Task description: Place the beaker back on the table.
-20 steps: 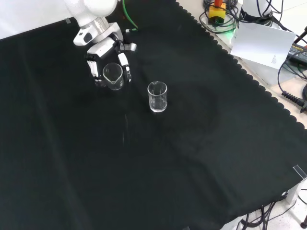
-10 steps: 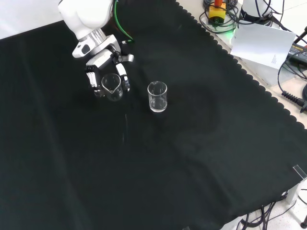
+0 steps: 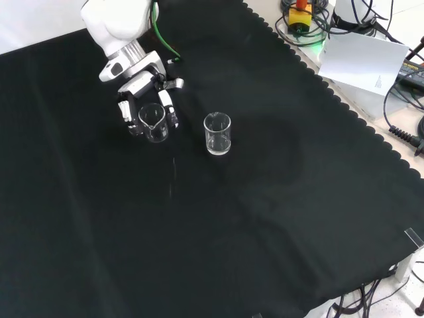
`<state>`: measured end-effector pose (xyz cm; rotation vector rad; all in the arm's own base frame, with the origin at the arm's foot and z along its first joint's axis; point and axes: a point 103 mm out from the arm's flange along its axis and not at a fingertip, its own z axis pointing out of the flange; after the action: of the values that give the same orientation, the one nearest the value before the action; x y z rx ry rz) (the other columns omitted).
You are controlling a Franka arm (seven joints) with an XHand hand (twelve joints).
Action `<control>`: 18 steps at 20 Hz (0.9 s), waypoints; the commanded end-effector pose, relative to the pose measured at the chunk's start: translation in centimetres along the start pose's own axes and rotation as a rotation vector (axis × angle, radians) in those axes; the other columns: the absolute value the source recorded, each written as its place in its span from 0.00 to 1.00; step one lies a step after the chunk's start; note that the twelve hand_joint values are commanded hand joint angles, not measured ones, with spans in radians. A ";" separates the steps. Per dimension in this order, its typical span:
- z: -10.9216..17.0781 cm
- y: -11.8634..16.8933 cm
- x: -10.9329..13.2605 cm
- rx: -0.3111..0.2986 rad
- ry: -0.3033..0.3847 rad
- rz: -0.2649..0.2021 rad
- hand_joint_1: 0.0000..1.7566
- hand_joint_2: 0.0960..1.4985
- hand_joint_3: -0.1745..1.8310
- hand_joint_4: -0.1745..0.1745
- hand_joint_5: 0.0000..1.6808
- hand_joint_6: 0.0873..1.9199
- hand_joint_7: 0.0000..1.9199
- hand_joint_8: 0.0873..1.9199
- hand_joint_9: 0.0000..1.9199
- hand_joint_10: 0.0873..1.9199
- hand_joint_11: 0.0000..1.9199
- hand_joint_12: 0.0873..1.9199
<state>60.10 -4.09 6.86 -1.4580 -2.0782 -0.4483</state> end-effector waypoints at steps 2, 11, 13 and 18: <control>0.4 0.0 -0.6 -0.013 0.041 -0.001 0.80 0.63 0.10 0.00 0.72 0.28 0.59 0.44 0.78 0.00 0.69 0.32; 0.6 -0.3 -0.2 0.042 -0.035 -0.008 0.71 0.60 0.05 0.49 0.62 0.29 0.51 0.28 0.67 0.00 0.56 0.43; 0.7 -0.3 -0.2 0.095 -0.045 -0.001 0.70 0.60 0.01 0.46 0.55 0.32 0.46 0.29 0.64 0.00 0.51 0.47; 0.7 -0.7 -0.2 0.136 -0.093 0.023 0.60 0.55 0.00 0.40 0.25 0.20 0.18 0.28 0.42 0.00 0.19 0.66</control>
<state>59.61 -3.97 6.05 -1.4325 -2.1063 -0.3284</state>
